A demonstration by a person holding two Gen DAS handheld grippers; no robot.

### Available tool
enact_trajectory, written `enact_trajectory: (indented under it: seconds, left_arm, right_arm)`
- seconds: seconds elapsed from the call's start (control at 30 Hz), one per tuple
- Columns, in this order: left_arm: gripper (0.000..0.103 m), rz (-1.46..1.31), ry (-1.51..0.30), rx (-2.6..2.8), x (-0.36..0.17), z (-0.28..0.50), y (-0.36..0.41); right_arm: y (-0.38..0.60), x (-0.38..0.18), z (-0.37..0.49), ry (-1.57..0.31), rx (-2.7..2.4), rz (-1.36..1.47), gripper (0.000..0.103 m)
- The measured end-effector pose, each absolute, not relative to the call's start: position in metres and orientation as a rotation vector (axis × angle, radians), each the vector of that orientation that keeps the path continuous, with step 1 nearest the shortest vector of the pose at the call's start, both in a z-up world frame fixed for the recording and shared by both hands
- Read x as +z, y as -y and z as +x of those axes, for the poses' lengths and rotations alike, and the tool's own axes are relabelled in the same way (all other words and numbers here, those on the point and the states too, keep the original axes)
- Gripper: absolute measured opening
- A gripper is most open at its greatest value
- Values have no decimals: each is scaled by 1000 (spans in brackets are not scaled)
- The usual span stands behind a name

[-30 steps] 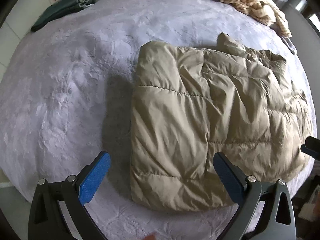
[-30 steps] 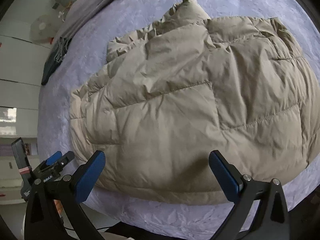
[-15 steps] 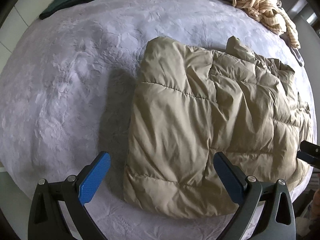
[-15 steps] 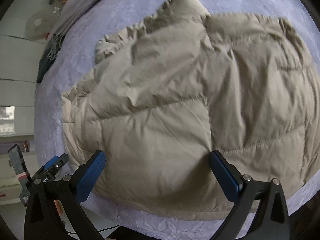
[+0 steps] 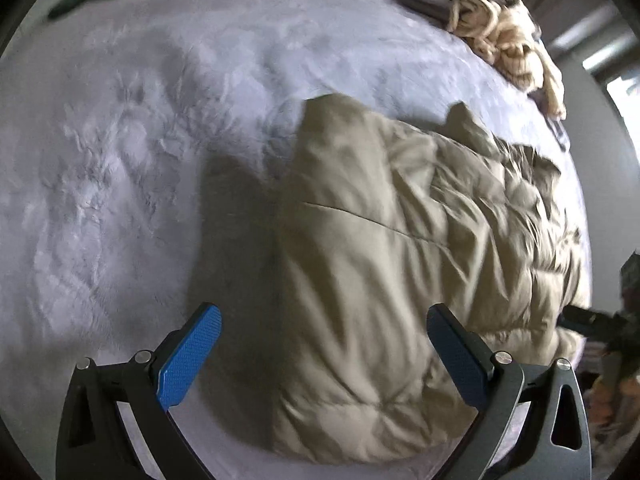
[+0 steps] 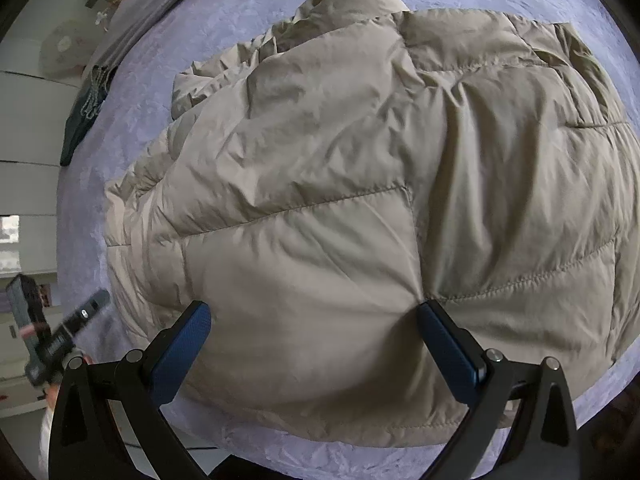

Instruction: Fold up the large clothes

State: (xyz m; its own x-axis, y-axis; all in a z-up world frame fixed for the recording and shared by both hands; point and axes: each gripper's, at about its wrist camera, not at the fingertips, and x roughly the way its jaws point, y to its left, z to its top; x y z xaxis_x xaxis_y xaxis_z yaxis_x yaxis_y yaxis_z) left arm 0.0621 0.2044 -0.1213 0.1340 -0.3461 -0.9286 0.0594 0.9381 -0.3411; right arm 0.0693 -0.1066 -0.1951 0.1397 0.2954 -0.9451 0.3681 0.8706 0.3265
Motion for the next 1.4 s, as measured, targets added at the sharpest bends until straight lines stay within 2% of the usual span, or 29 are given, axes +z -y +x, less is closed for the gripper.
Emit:
enact_trajectory:
  seconds: [0.2,0.5,0.53,0.6,0.67,0.7,0.77,0.8,0.83,1.0,1.13,1.2,1.4]
  left_arm:
    - [103,-346,-1520,-441,-172,82,-218]
    - [102,-302,-1617,-743,-210,105,-148]
    - [95,-296,-1625,-754,-211,105,-145]
    - [40,-338,-1642,-810,-208,104,-143]
    - [28,-415,-1646,-834,-201,103,-145]
    - [25,-403,-1629,-828,-192,100,-146]
    - [23,-413,-1614,-818,-177,95,-147]
    - [23,-442,-1604,-811,-167,93,-147]
    - [23,-467,-1597,-803,-159,91,-147]
    - [23,-514,-1536,-782,-90,71,-120]
    - [23,-478,-1518,-776,-50,59,-80]
    - [23,-437,-1515,-770,-32,55,-47]
    - [23,-344,-1527,-742,-15,54,33]
  right_arm:
    - [97,-202,74,-1470,-68,530,103]
    - [89,-207,80,-1490,-80,487,103]
    - [87,-206,80,-1494,-78,486,103]
    - [86,-198,80,-1489,-63,497,103]
    - [87,-182,79,-1441,-38,505,103]
    - [89,-174,77,-1404,-36,499,97]
    - [92,-162,76,-1334,-27,489,62]
    - [94,-161,78,-1314,-32,487,22]
    - [97,-164,80,-1311,-42,498,8]
    - [109,-203,109,-1242,-21,608,7]
    - [115,-232,135,-1203,-22,686,0]
    - [121,-247,146,-1208,-14,726,0]
    - [134,-264,157,-1261,40,827,0]
